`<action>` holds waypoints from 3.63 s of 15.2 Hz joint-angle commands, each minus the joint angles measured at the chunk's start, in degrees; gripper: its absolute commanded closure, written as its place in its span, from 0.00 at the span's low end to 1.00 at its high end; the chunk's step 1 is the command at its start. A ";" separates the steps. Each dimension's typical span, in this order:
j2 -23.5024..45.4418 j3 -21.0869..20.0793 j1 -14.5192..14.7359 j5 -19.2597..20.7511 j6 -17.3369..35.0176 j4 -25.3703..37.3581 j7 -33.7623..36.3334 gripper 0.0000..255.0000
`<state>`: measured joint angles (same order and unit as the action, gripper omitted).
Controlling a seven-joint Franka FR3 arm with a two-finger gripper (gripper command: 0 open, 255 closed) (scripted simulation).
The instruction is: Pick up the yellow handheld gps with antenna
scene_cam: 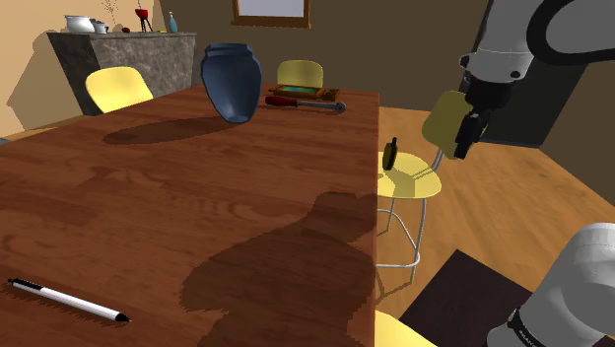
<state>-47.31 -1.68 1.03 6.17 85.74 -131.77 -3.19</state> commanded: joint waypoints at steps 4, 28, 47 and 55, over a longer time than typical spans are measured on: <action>5.16 2.17 -1.27 0.07 4.33 1.29 0.25 0.00; 52.79 17.89 -8.87 -14.63 22.12 31.80 -4.63 0.00; 68.31 18.92 -13.68 -23.26 25.60 42.12 -7.37 1.00; 68.27 18.96 -13.73 -23.18 24.82 42.88 -7.22 1.00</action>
<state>21.00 17.29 -12.71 -17.05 110.94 -89.21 -10.50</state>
